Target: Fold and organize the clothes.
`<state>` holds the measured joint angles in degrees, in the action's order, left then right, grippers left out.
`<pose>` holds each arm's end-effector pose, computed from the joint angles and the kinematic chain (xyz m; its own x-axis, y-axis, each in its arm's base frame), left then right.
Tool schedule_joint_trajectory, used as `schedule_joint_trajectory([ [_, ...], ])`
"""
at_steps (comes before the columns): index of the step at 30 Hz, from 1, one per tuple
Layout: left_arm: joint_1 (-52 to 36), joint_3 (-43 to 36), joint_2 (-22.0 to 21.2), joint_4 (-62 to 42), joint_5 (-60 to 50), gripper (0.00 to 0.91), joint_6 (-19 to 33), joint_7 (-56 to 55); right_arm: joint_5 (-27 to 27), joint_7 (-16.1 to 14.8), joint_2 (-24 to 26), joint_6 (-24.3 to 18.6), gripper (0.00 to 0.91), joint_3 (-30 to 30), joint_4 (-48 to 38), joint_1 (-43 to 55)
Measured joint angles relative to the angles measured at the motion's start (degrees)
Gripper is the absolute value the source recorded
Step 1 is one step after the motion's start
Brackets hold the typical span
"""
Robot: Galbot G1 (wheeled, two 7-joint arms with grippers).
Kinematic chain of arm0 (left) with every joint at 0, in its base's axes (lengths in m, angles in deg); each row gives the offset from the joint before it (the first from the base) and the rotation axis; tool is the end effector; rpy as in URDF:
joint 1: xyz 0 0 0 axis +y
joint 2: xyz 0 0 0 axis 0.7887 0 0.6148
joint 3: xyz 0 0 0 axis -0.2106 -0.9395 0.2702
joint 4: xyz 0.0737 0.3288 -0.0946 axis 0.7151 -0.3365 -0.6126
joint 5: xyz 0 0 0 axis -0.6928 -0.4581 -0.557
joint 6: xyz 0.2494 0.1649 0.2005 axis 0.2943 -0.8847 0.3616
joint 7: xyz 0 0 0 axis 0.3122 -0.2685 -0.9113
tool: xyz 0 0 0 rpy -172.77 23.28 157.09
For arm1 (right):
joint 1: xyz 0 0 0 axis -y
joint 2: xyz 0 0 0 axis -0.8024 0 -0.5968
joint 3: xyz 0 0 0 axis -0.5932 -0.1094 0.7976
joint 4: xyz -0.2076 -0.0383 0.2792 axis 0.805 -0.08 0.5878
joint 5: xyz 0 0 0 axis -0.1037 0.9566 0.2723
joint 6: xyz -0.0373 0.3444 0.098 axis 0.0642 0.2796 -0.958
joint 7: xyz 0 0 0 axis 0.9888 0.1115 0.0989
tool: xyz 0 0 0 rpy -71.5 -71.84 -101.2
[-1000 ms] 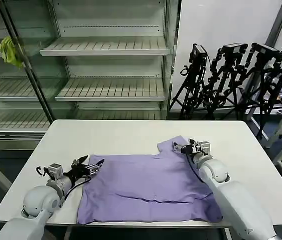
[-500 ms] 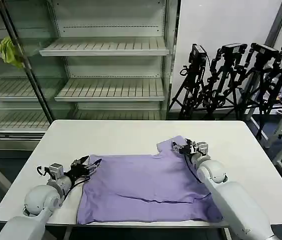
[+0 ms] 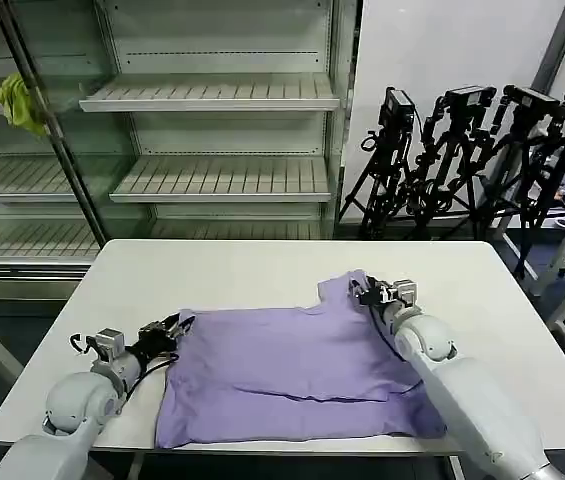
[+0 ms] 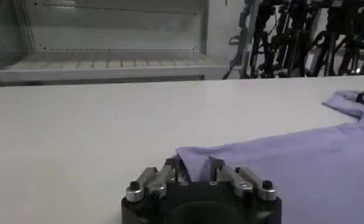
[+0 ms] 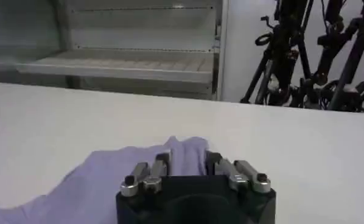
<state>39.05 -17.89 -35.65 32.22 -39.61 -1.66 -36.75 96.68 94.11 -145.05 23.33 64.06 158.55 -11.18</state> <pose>0.3491 0.1360 -0.2845 -0.8562 0.2942 0.4248 0.2975 0.9528 -0.0603 0.4703 -0.0447 -0.2808 -0.8942 -0.2385 0.3788 -0.2541 0.9671 0.0090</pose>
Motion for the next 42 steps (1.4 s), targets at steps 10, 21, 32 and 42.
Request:
schedule_joint_trajectory([
  [10,0.8,0.7,0.2,0.5,-0.3,0.040,0.0,0.0,-0.2,0.1,0.1,-0.5,0.131,0.0,0.8,-0.6],
  [21,1.3,1.2,0.2,0.9,-0.5,0.010,0.4,0.1,-0.5,0.1,0.3,-1.0,0.000,0.2,1.3,-1.3],
  [32,1.5,1.4,0.1,0.9,-0.9,0.000,1.2,0.4,-0.9,0.2,0.2,-1.9,0.000,0.3,1.6,-1.4],
  [42,1.9,2.1,0.0,1.8,-0.9,0.000,1.9,0.5,-1.1,0.3,0.3,-2.6,0.000,1.3,2.8,-2.3],
])
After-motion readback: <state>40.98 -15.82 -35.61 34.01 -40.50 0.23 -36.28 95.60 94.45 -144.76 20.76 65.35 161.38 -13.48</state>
